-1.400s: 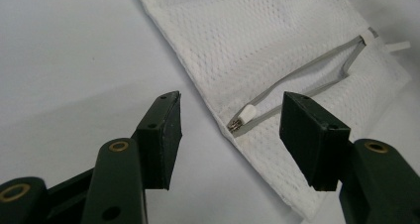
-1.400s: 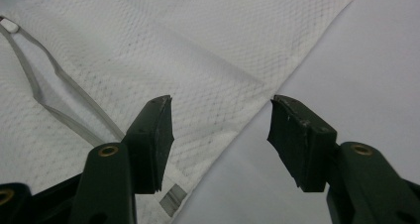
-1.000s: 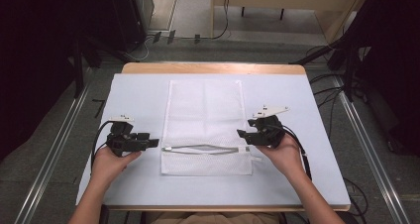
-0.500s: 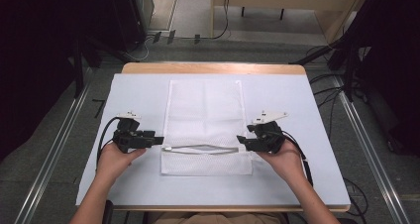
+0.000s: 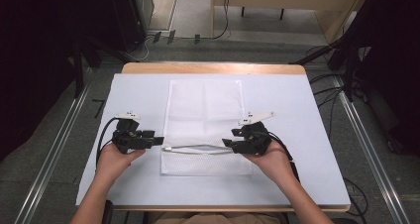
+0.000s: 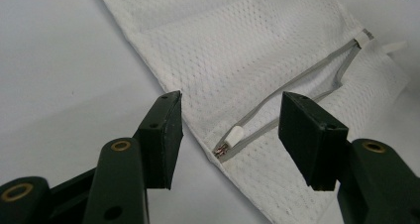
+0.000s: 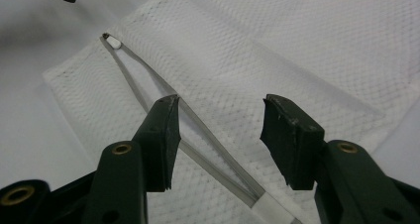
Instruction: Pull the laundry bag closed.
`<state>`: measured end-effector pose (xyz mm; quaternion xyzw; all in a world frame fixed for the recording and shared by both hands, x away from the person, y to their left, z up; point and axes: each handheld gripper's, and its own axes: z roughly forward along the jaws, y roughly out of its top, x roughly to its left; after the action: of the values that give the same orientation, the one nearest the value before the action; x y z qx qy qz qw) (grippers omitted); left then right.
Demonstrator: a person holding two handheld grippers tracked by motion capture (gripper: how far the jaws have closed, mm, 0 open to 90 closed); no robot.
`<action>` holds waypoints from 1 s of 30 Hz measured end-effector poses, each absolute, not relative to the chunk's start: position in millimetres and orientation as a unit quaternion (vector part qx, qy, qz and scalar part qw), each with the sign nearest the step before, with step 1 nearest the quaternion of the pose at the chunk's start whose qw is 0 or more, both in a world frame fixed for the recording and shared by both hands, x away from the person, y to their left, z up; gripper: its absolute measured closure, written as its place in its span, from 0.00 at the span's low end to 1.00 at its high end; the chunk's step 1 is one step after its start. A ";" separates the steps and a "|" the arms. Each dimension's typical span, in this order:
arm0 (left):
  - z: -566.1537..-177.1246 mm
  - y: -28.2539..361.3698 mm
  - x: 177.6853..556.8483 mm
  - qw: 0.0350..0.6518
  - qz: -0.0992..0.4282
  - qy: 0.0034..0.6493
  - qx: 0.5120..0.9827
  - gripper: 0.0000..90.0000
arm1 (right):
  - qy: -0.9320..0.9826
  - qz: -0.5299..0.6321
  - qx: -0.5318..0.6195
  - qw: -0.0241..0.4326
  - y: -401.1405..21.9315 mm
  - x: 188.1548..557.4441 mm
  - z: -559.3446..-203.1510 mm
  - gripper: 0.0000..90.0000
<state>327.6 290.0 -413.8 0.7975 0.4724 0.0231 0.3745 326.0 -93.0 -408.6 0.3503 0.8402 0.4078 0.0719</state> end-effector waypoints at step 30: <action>-419.9 311.6 316.5 0.372 0.035 0.493 0.786 0.48 | 0.874 0.398 0.277 0.024 -0.2 339.4 -406.7 0.64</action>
<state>316.5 311.6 -419.9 0.7857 0.4931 0.0353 0.3719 339.4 -0.2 -406.7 0.2766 0.8741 0.3985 0.0243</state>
